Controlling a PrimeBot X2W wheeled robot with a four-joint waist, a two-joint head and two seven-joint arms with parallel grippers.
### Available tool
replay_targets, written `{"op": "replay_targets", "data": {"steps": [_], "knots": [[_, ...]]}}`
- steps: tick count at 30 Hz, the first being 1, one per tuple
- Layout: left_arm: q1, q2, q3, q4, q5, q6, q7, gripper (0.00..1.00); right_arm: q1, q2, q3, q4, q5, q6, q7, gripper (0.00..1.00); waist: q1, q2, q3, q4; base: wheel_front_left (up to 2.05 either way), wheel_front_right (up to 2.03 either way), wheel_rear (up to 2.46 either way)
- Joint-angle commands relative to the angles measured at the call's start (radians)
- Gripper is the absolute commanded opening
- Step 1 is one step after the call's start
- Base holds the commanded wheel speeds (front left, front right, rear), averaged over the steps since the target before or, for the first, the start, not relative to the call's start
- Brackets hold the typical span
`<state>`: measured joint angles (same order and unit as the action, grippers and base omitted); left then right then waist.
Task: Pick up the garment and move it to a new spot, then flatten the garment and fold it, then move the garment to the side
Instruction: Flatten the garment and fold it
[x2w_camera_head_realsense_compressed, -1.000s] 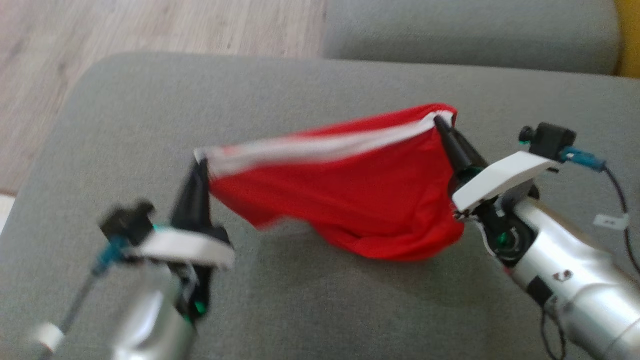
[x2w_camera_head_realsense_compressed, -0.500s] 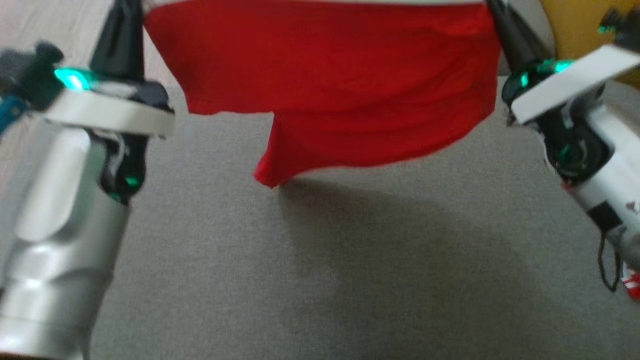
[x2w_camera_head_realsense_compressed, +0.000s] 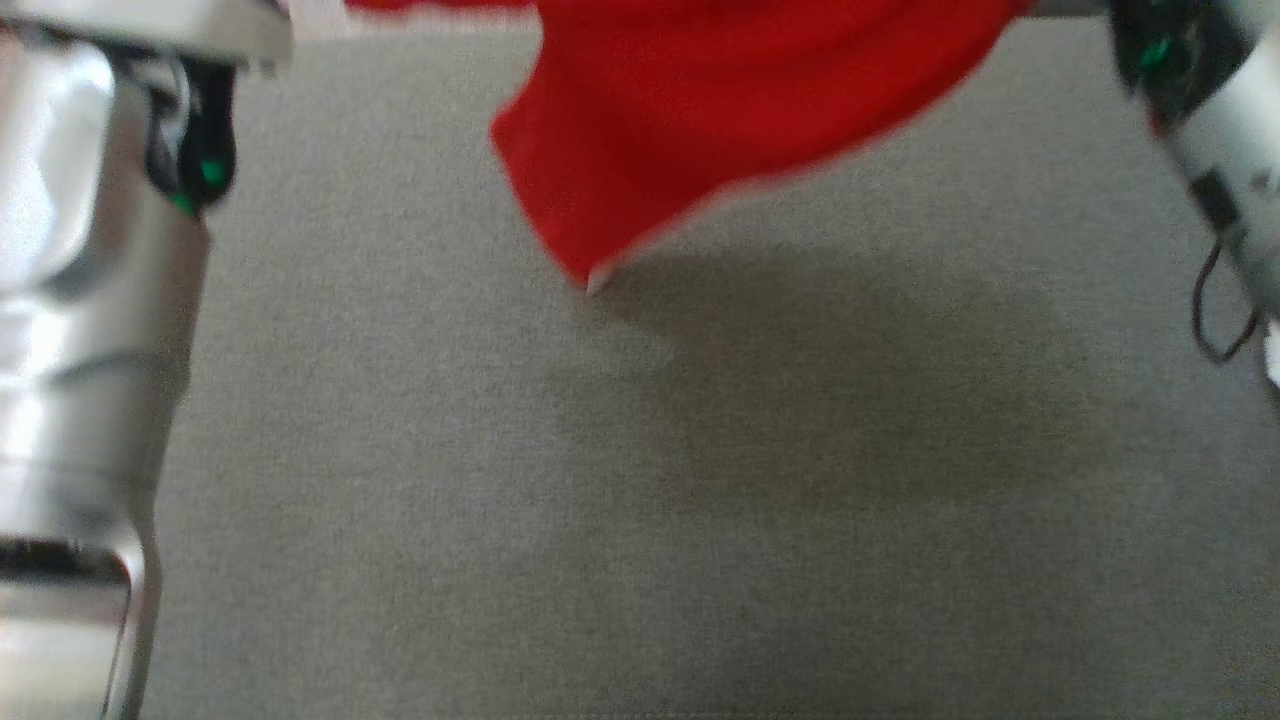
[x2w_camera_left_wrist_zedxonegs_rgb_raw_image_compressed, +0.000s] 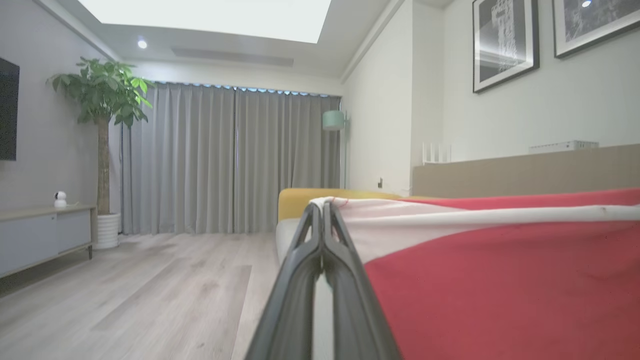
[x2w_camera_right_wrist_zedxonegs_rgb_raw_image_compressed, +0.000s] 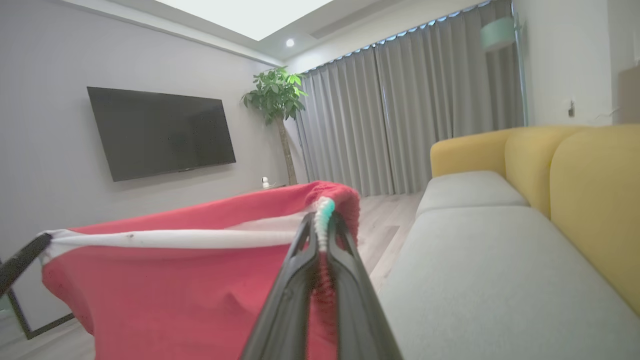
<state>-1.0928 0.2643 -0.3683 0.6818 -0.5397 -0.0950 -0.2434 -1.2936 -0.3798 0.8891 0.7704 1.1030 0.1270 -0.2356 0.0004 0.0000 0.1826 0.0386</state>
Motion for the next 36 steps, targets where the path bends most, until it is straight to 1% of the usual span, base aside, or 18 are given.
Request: {"op": "replay_targets", "data": {"steps": [1, 3, 4, 7, 11, 12, 14, 17, 20, 23, 29, 33, 36], "knots": [[-0.077, 0.045, 0.047, -0.026, 0.007, 0.012, -0.010, 0.00, -0.037, 0.000, -0.025, -0.005, -0.012, 0.004, -0.016, 0.00, -0.0004, 0.0000, 0.019, 0.009, 0.00, 0.00, 0.00], [-0.113, 0.030, 0.075, -0.039, 0.027, 0.020, -0.017, 0.00, -0.070, 0.012, -0.046, 0.029, -0.067, 0.004, -0.024, 0.00, -0.0004, 0.0000, 0.029, 0.017, 0.00, 0.00, 0.00], [-0.122, 0.025, 0.096, -0.063, 0.042, 0.021, -0.017, 0.00, -0.084, 0.014, -0.077, 0.028, -0.099, 0.004, -0.025, 0.00, -0.0004, 0.0000, 0.035, 0.019, 0.00, 0.00, 0.00], [-0.087, -0.001, 0.151, -0.128, 0.078, 0.010, -0.018, 0.00, -0.042, 0.025, -0.174, 0.002, -0.178, 0.004, -0.026, 0.00, -0.0004, 0.0000, 0.039, 0.026, 0.00, 0.00, 0.00], [0.065, -0.047, 0.194, -0.184, 0.105, -0.014, -0.018, 0.00, 0.108, 0.019, -0.218, -0.066, -0.270, 0.004, -0.026, 0.00, -0.0004, 0.0000, 0.025, 0.031, 0.00, 0.00, 0.00], [0.119, -0.062, 0.207, -0.195, 0.108, -0.018, -0.018, 0.00, 0.157, 0.015, -0.217, -0.079, -0.285, 0.004, -0.026, 0.00, -0.0004, 0.0000, 0.017, 0.032, 0.00, 0.00, 0.00], [0.245, -0.086, 0.208, -0.192, 0.118, -0.026, -0.018, 0.00, 0.262, 0.007, -0.172, -0.105, -0.312, 0.004, -0.026, 0.00, -0.0004, 0.0000, -0.002, 0.029, 0.00, 0.00, 0.00], [0.433, -0.129, 0.224, -0.178, 0.115, -0.032, -0.018, 0.00, 0.423, 0.000, -0.138, -0.143, -0.308, 0.004, -0.026, 0.00, -0.0004, 0.0000, -0.032, 0.024, 0.00, 0.00, 0.00], [0.609, -0.168, 0.241, -0.168, 0.109, -0.035, -0.018, 0.00, 0.587, 0.005, -0.132, -0.182, -0.286, 0.004, -0.026, 0.00, -0.0004, 0.0000, -0.067, 0.017, 0.00, 0.00, 0.00], [0.758, -0.191, 0.230, -0.178, 0.104, -0.035, -0.018, 0.00, 0.738, 0.019, -0.134, -0.219, -0.278, 0.004, -0.026, 0.00, -0.0004, 0.0000, -0.104, 0.012, 0.00, 0.00, 0.00], [0.961, -0.210, 0.267, -0.220, 0.080, -0.035, -0.018, 0.00, 0.979, 0.057, -0.171, -0.285, -0.274, 0.004, -0.026, 0.00, -0.0004, 0.0000, -0.179, 0.004, 0.00, 0.00, 0.00], [1.058, -0.213, 0.292, -0.247, 0.077, -0.035, -0.018, 0.00, 1.085, 0.074, -0.197, -0.318, -0.270, 0.004, -0.026, 0.00, -0.0004, 0.0000, -0.212, 0.000, 0.00, 0.00, 0.00], [1.142, -0.214, 0.290, -0.266, 0.061, -0.036, -0.018, 0.00, 1.163, 0.078, -0.191, -0.345, -0.263, 0.004, -0.026, 0.00, -0.0004, 0.0000, -0.232, -0.010, 0.00, 0.00, 0.00]]}}
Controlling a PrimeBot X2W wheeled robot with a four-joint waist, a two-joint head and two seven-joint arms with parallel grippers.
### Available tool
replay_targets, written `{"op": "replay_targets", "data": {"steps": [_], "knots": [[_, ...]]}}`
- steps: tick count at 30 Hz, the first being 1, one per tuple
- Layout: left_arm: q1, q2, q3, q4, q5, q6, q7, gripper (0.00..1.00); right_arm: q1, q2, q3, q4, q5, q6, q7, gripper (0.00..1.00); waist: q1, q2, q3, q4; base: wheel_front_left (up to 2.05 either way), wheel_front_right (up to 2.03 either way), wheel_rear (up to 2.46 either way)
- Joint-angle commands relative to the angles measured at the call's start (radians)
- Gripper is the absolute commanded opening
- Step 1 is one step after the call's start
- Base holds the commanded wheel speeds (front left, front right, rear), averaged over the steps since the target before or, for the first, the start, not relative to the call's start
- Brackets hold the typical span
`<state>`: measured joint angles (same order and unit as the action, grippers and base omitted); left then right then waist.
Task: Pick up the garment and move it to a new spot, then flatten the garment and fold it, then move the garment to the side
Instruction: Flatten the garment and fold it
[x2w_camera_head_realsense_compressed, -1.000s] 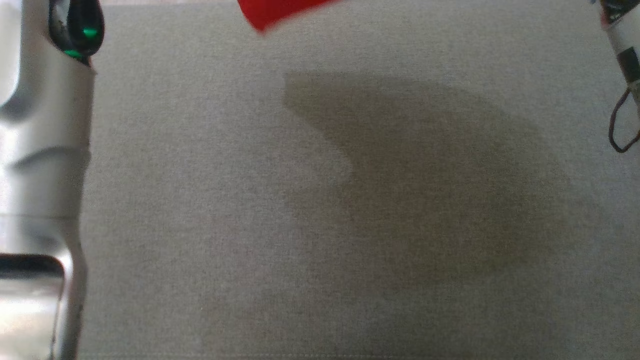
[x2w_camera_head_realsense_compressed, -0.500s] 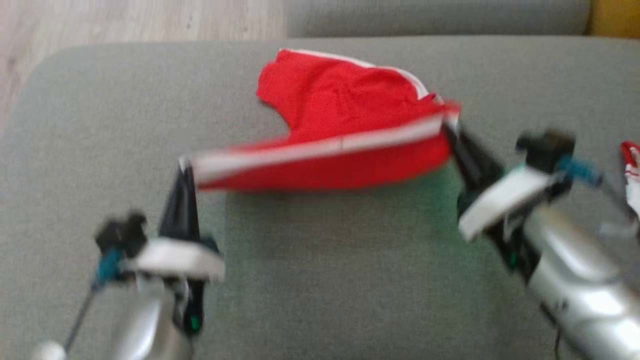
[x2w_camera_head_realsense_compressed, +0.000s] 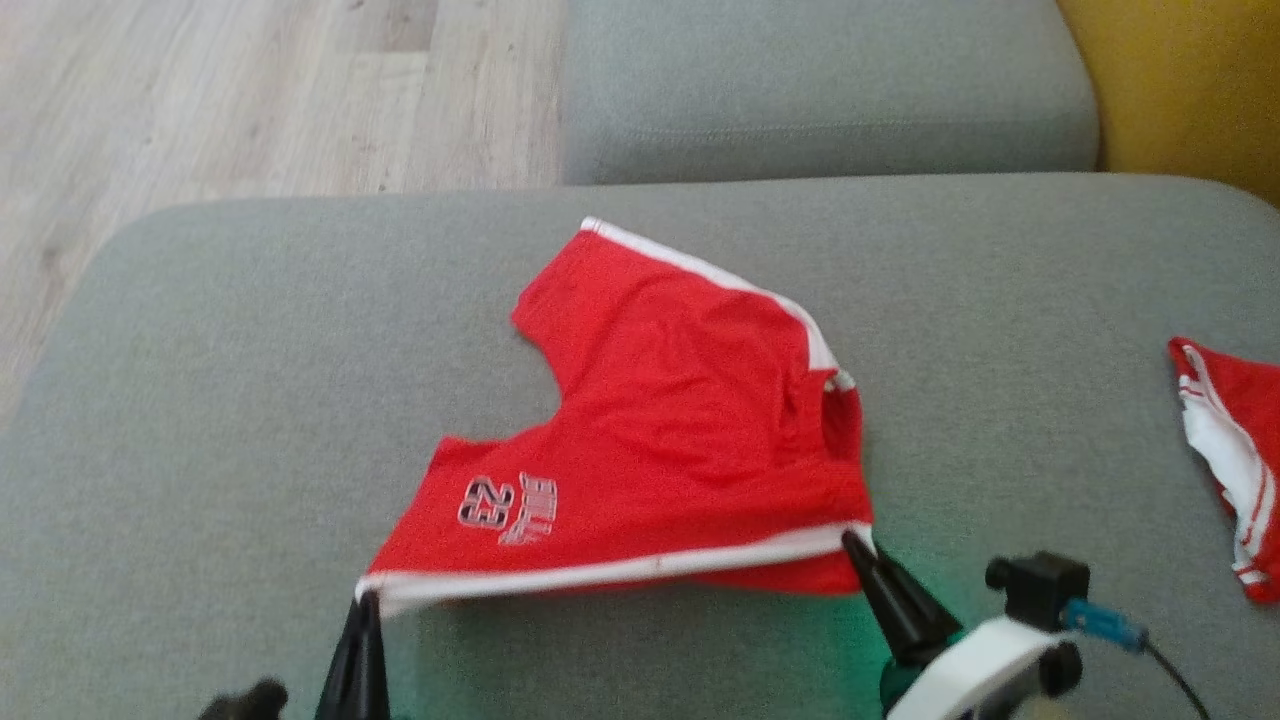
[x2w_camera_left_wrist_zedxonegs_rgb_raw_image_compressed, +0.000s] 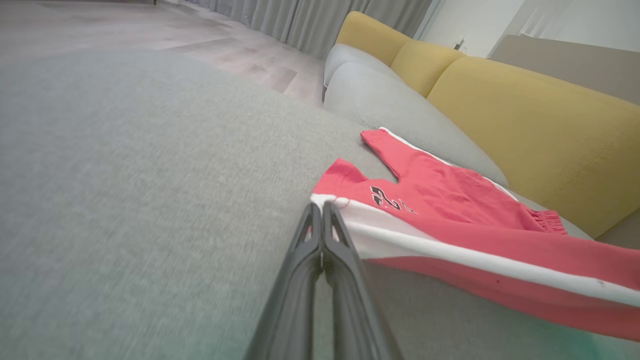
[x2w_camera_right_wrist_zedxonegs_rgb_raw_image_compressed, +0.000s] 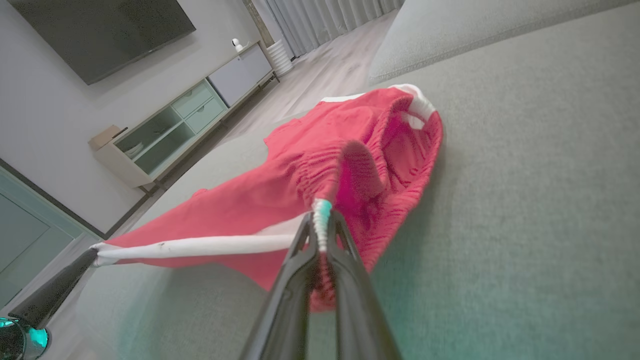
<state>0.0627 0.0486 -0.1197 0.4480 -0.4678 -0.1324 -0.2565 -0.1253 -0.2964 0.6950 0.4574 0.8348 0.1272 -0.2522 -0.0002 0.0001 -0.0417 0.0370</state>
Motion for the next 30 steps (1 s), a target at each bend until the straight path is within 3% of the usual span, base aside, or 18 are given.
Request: {"op": "replay_targets", "data": {"steps": [1, 7, 12, 22, 30], "knots": [[0.003, 0.002, 0.046, -0.038, -0.009, 0.002, -0.005, 0.00, 0.008, -0.006, 0.006, -0.039, 0.008, 0.003, -0.009, 0.00, 0.0002, -0.0001, -0.011, -0.012, 0.00, 0.00, 0.00], [-0.003, 0.002, 0.049, -0.077, 0.008, 0.002, -0.005, 0.00, 0.025, -0.004, -0.023, -0.074, 0.033, 0.003, -0.009, 0.00, 0.0002, -0.0001, -0.001, -0.039, 0.00, 0.00, 0.00], [-0.196, 0.049, -0.038, -0.075, 0.018, 0.002, -0.005, 0.00, -0.033, 0.038, -0.063, -0.085, 0.096, 0.003, -0.009, 0.00, 0.0002, -0.0001, 0.039, -0.067, 0.00, 0.00, 0.00], [-0.743, 0.232, -0.297, 0.137, -0.098, 0.002, 0.036, 0.00, -0.300, 0.145, -0.050, -0.034, 0.233, 0.003, -0.009, 0.00, 0.0002, -0.0001, 0.226, -0.176, 0.00, 0.00, 0.00], [-0.990, 0.285, -0.387, 0.344, -0.182, 0.002, 0.035, 0.00, -0.422, 0.218, -0.038, 0.021, 0.282, 0.003, -0.010, 0.00, 0.0002, -0.0001, 0.343, -0.262, 0.00, 0.00, 0.00]]}}
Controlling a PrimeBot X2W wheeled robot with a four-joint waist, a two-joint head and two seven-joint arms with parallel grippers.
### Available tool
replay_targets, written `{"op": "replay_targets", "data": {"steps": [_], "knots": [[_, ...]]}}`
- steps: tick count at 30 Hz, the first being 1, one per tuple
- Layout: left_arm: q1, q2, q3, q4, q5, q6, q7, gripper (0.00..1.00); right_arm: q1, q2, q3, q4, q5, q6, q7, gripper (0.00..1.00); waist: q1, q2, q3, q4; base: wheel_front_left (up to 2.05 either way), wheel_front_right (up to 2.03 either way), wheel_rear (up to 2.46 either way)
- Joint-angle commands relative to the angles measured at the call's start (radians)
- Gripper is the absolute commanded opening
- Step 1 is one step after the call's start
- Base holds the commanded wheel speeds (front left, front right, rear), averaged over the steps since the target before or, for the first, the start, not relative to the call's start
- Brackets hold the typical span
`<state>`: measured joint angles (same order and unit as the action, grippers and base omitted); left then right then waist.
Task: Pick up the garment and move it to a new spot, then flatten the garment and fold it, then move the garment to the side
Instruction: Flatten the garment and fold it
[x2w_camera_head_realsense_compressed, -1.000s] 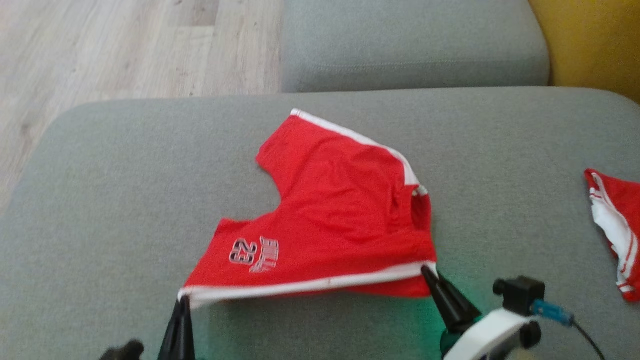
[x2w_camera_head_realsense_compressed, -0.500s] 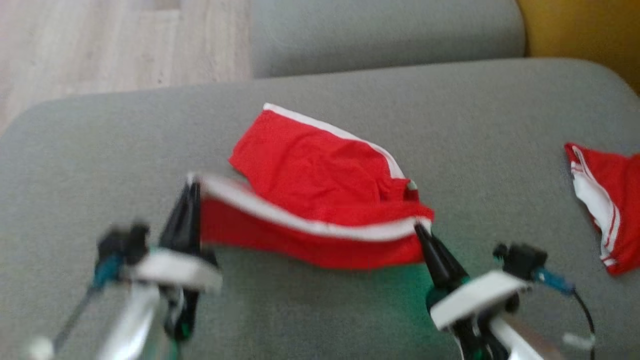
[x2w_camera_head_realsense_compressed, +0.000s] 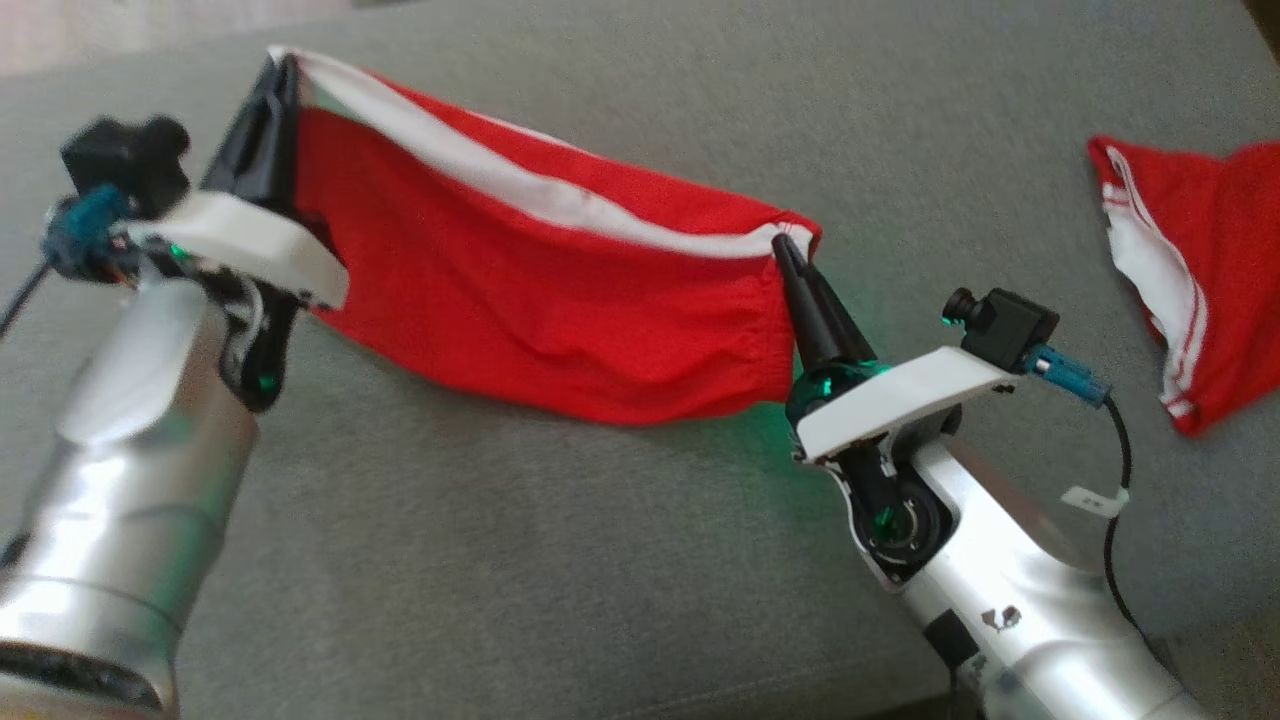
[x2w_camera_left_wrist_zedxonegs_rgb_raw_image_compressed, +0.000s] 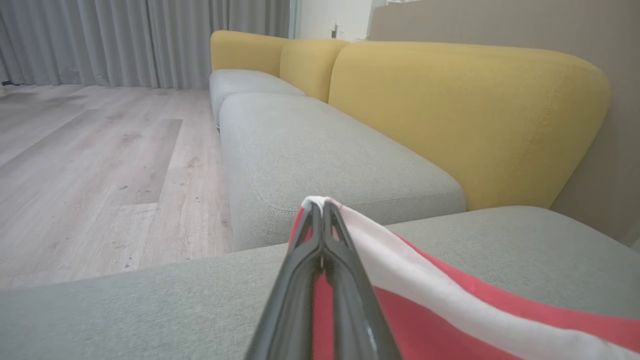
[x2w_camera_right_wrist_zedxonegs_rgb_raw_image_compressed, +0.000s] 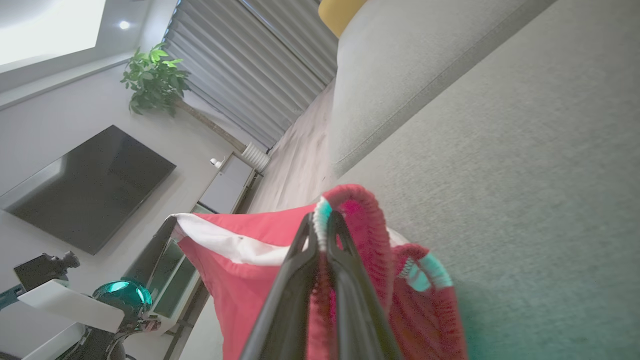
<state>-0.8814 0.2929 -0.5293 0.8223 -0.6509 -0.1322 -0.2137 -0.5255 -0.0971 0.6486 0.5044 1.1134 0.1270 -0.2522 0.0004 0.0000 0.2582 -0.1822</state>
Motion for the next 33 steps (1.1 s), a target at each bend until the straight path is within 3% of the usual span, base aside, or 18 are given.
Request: {"op": "replay_targets", "data": {"steps": [1, 9, 19, 20, 21, 22, 23, 33], "knots": [[-0.066, 0.043, 0.012, -0.010, -0.001, 0.002, -0.010, 0.00, -0.028, 0.024, 0.005, -0.026, 0.005, 0.004, -0.010, 0.00, -0.0004, 0.0000, 0.056, -0.052, 0.00, 0.00, 0.00], [-0.177, 0.071, -0.061, 0.137, -0.002, 0.002, -0.032, 0.00, -0.043, 0.046, -0.018, -0.047, -0.006, 0.004, -0.010, 0.00, -0.0004, 0.0000, 0.117, -0.102, 0.00, 0.00, 0.00], [-0.228, 0.067, -0.111, 0.275, 0.012, 0.002, -0.043, 0.00, -0.055, 0.047, 0.015, -0.075, 0.012, 0.004, -0.010, 0.00, -0.0004, 0.0000, 0.137, -0.105, 0.00, 0.00, 0.00], [-0.228, 0.063, -0.116, 0.283, 0.011, 0.002, -0.043, 0.00, -0.055, 0.047, 0.016, -0.073, 0.007, 0.004, -0.010, 0.20, -0.0004, 0.0000, 0.136, -0.102, 0.00, 0.00, 0.00], [-0.228, 0.063, -0.116, 0.283, 0.011, 0.002, -0.043, 0.00, -0.055, 0.047, 0.016, -0.073, 0.007, 0.004, -0.010, 0.20, -0.0004, 0.0000, 0.136, -0.102, 0.00, 0.00, 0.00], [-0.226, 0.058, -0.123, 0.291, 0.010, 0.002, -0.044, 0.71, -0.054, 0.047, 0.010, -0.070, 0.000, 0.004, -0.010, 0.78, -0.0004, 0.0000, 0.133, -0.099, 0.00, 0.00, 0.00], [-0.223, 0.050, -0.126, 0.298, 0.004, 0.002, -0.044, 1.00, -0.052, 0.047, 0.008, -0.068, -0.003, 0.004, -0.010, 1.00, -0.0004, 0.0000, 0.130, -0.096, 0.00, 0.00, 0.00], [-0.155, 0.022, -0.122, 0.320, -0.051, 0.002, -0.047, 1.00, 0.001, 0.047, -0.028, -0.009, -0.080, 0.004, -0.010, 1.00, -0.0004, 0.0000, 0.061, -0.073, 0.00, 0.00, 0.00]]}}
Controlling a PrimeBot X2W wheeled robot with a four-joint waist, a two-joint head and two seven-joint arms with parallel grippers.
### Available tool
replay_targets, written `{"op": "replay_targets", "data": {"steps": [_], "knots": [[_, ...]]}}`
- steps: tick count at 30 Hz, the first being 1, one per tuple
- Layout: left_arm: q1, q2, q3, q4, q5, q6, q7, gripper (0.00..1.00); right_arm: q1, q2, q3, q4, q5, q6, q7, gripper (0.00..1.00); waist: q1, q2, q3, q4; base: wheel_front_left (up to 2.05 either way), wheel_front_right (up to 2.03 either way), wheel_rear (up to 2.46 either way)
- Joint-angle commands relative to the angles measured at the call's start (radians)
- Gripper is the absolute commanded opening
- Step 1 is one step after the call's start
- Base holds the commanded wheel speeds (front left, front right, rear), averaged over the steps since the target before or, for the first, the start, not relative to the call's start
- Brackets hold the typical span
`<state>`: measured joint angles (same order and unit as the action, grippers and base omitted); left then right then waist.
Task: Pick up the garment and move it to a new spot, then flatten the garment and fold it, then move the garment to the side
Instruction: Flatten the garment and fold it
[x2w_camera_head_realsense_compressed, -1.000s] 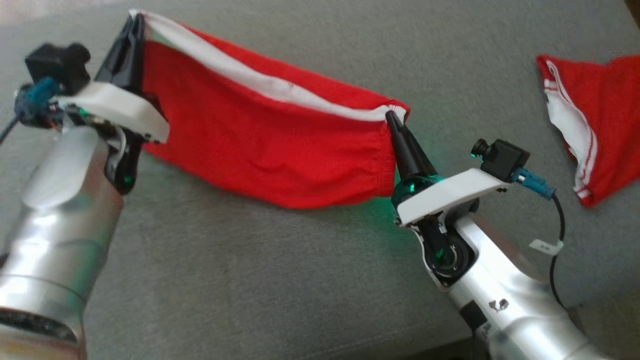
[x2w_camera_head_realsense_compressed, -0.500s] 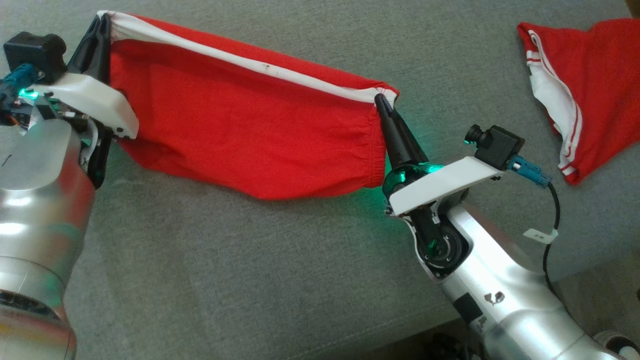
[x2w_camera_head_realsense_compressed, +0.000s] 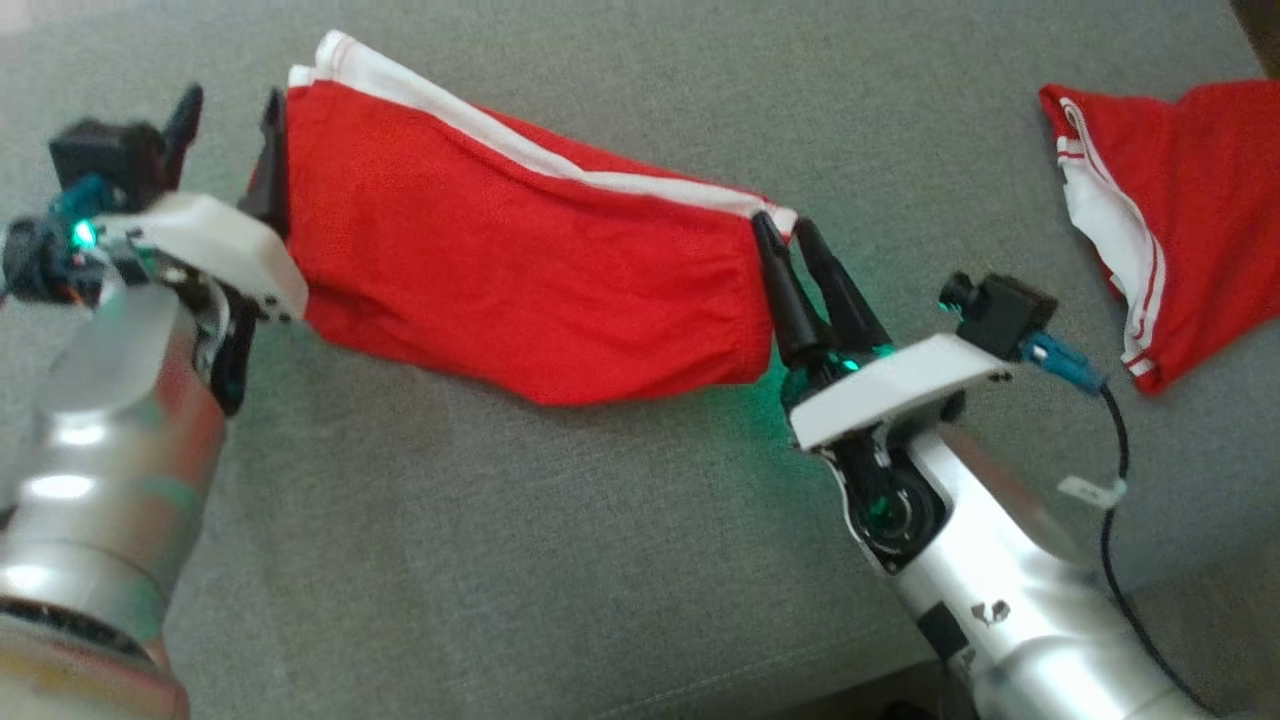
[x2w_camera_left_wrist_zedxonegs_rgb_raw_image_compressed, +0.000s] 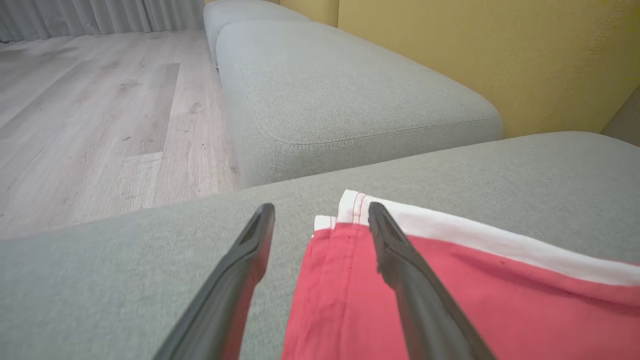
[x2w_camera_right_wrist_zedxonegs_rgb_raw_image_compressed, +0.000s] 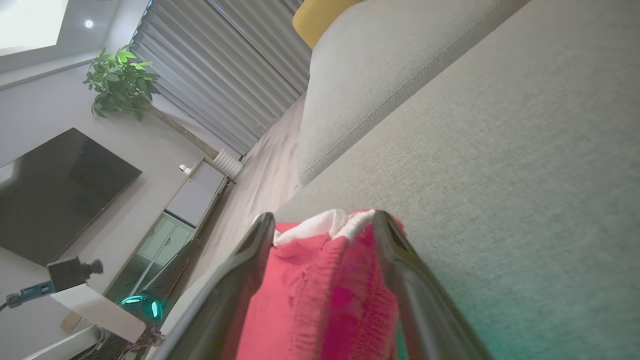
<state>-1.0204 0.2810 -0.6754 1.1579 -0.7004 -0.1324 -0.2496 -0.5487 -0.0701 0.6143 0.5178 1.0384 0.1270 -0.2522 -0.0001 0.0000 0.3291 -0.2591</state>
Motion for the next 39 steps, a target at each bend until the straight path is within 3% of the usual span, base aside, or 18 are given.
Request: {"op": "replay_targets", "data": {"steps": [1, 4, 10, 21, 29, 34, 35, 36, 37, 39], "knots": [[-0.003, 0.033, 0.035, -0.024, -0.004, 0.002, -0.012, 1.00, 0.034, 0.020, -0.006, -0.014, -0.020, 0.004, -0.010, 1.00, 0.0001, 0.0000, -0.017, 0.005, 0.00, 0.00, 0.00], [0.049, 0.027, 0.075, -0.058, -0.005, 0.017, -0.012, 1.00, 0.067, 0.020, -0.053, 0.003, -0.088, 0.004, -0.010, 1.00, 0.0001, 0.0000, -0.038, 0.007, 0.00, 0.00, 0.00], [0.153, 0.001, 0.162, -0.127, 0.011, 0.051, -0.012, 1.00, 0.137, 0.020, -0.214, -0.014, -0.332, 0.004, -0.010, 1.00, 0.0001, 0.0000, -0.058, 0.006, 0.00, 0.00, 0.00], [0.186, -0.039, 0.264, -0.104, 0.061, 0.083, -0.012, 1.00, 0.204, 0.020, -0.375, -0.099, -0.538, 0.004, -0.010, 1.00, 0.0001, 0.0000, -0.024, -0.015, 0.00, 0.00, 0.00], [0.171, -0.023, 0.290, -0.001, 0.105, 0.144, -0.012, 1.00, 0.228, 0.020, -0.405, -0.122, -0.572, 0.004, -0.010, 1.00, 0.0001, 0.0000, -0.004, -0.029, 0.00, 0.00, 0.00], [0.170, -0.057, 0.274, 0.061, 0.099, 0.093, 0.022, 1.00, 0.234, 0.020, -0.405, -0.120, -0.565, 0.004, -0.010, 1.00, 0.0001, 0.0000, -0.007, -0.022, 0.00, 0.00, 0.00], [0.169, -0.065, 0.270, 0.070, 0.096, 0.078, 0.035, 0.89, 0.234, 0.020, -0.402, -0.119, -0.564, 0.004, -0.010, 1.00, 0.0001, 0.0000, -0.008, -0.019, 0.00, 0.00, 0.00], [0.168, -0.074, 0.271, 0.077, 0.089, 0.067, 0.043, 0.34, 0.233, 0.020, -0.400, -0.118, -0.565, 0.004, -0.010, 1.00, 0.0001, 0.0000, -0.009, -0.015, 0.00, 0.00, 0.00], [0.166, -0.081, 0.271, 0.081, 0.084, 0.058, 0.044, 0.00, 0.232, 0.020, -0.401, -0.117, -0.566, 0.004, -0.010, 1.00, 0.0001, 0.0000, -0.011, -0.011, 0.00, 0.00, 0.00], [0.169, -0.095, 0.272, 0.088, 0.074, 0.045, 0.040, 0.00, 0.229, 0.020, -0.406, -0.116, -0.578, 0.004, -0.010, 1.00, 0.0001, 0.0000, -0.022, 0.000, 0.00, 0.00, 0.00]]}}
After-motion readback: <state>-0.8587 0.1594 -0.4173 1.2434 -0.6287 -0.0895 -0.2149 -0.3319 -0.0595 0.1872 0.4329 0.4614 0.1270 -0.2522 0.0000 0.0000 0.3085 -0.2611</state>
